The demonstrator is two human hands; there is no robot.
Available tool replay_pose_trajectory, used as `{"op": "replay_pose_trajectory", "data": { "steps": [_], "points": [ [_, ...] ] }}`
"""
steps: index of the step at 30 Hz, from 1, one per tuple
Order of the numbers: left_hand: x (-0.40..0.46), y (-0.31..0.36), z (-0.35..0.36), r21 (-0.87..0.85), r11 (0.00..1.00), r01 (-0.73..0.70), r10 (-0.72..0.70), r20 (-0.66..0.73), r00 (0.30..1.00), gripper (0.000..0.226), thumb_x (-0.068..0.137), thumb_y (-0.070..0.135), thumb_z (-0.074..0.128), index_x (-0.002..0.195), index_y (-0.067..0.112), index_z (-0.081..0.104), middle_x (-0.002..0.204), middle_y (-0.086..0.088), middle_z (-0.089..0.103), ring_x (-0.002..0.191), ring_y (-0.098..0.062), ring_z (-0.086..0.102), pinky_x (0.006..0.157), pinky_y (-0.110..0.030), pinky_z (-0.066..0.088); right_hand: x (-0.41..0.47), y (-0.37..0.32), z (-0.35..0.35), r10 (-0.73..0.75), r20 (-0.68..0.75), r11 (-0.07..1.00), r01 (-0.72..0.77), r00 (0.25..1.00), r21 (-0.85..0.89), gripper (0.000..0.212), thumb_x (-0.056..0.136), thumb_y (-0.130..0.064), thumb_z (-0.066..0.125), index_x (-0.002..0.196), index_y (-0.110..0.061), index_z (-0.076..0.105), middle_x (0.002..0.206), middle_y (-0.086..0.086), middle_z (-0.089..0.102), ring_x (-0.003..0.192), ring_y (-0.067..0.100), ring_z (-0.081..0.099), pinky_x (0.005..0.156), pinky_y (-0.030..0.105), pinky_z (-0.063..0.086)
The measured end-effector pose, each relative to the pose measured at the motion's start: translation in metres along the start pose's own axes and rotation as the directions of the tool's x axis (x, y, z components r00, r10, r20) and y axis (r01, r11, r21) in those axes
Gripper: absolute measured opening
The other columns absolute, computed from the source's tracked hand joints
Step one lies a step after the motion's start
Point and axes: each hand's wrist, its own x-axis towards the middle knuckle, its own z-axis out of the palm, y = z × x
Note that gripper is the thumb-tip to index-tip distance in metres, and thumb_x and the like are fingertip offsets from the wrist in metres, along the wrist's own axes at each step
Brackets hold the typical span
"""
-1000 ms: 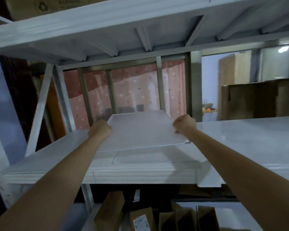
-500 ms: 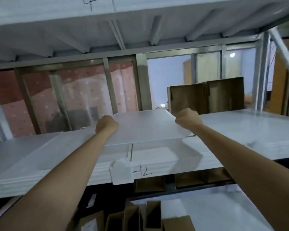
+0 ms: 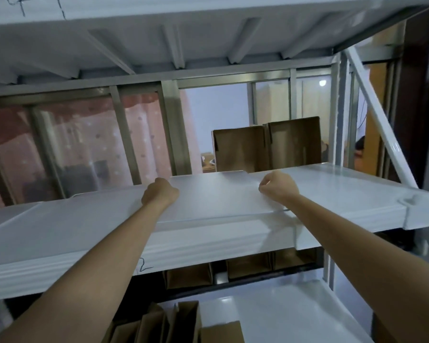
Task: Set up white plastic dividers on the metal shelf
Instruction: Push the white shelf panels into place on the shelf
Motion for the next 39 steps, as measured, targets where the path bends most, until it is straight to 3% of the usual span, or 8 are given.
{"op": "replay_pose_trajectory", "data": {
  "steps": [4,8,12,17,22,34,39],
  "points": [
    [0.001,-0.002,0.015,0.02,0.999,0.035,-0.036,0.034,0.999,0.049,0.092,0.024,0.048,0.133,0.001,0.039,0.131,-0.018,0.052,0.112,-0.035,0.056,0.083,-0.036,0.049,0.003,0.003,0.006,-0.018,0.035,1.0,0.019,0.999,-0.025,0.019,0.079,-0.015,0.058,0.087,-0.013,0.075,0.089,0.005,0.073,0.084,0.024,0.066,0.079,0.035,0.059],
    [0.002,-0.014,0.013,0.106,0.991,0.084,-0.085,0.001,0.996,0.046,0.092,0.026,0.048,0.132,0.004,0.042,0.135,-0.019,0.05,0.124,-0.037,0.044,0.095,-0.038,0.043,0.005,-0.004,0.016,-0.062,0.093,0.994,0.069,0.994,-0.083,0.019,0.079,-0.015,0.059,0.086,-0.014,0.076,0.089,0.003,0.073,0.084,0.022,0.066,0.079,0.035,0.059],
    [-0.003,-0.016,0.017,0.164,0.986,0.026,-0.026,-0.004,1.0,0.038,0.092,0.024,0.048,0.125,0.006,0.05,0.131,-0.018,0.053,0.122,-0.036,0.045,0.095,-0.037,0.043,0.012,0.0,0.015,-0.061,0.126,0.985,0.08,0.99,-0.155,0.015,0.08,-0.016,0.062,0.086,-0.012,0.075,0.087,0.004,0.072,0.082,0.021,0.066,0.079,0.034,0.059],
    [-0.01,-0.012,0.024,0.288,0.957,-0.039,0.033,0.025,0.999,0.044,0.095,0.026,0.043,0.134,0.005,0.042,0.14,-0.017,0.046,0.131,-0.034,0.036,0.101,-0.038,0.039,0.015,-0.002,0.014,-0.073,0.189,0.957,0.122,0.979,-0.264,0.019,0.079,-0.017,0.064,0.093,-0.009,0.073,0.093,0.008,0.072,0.085,0.025,0.066,0.083,0.039,0.059],
    [-0.02,-0.005,0.028,0.419,0.904,-0.082,0.061,0.062,0.996,0.041,0.098,0.026,0.032,0.13,0.011,0.051,0.139,-0.014,0.049,0.131,-0.032,0.036,0.104,-0.036,0.034,0.01,0.001,0.013,-0.099,0.177,0.928,0.155,0.979,-0.338,0.019,0.08,-0.013,0.062,0.095,-0.007,0.072,0.093,0.009,0.071,0.085,0.026,0.066,0.078,0.035,0.058],
    [-0.035,0.0,0.03,0.38,0.918,-0.112,0.107,0.037,0.994,0.039,0.099,0.03,0.031,0.109,0.011,0.063,0.121,-0.011,0.06,0.122,-0.029,0.043,0.098,-0.035,0.038,0.012,0.012,0.005,-0.109,0.197,0.922,0.173,0.974,-0.346,0.017,0.087,-0.01,0.06,0.099,-0.005,0.071,0.098,0.012,0.069,0.086,0.028,0.064,0.083,0.04,0.059],
    [-0.037,-0.003,0.028,0.376,0.92,-0.113,0.094,0.068,0.993,0.043,0.1,0.032,0.027,0.121,0.011,0.058,0.131,-0.014,0.054,0.13,-0.031,0.036,0.103,-0.038,0.035,0.012,0.016,0.007,-0.136,0.189,0.923,0.194,0.972,-0.333,0.019,0.089,-0.01,0.056,0.099,-0.007,0.072,0.098,0.011,0.07,0.087,0.027,0.064,0.084,0.042,0.058]
  ]
}}
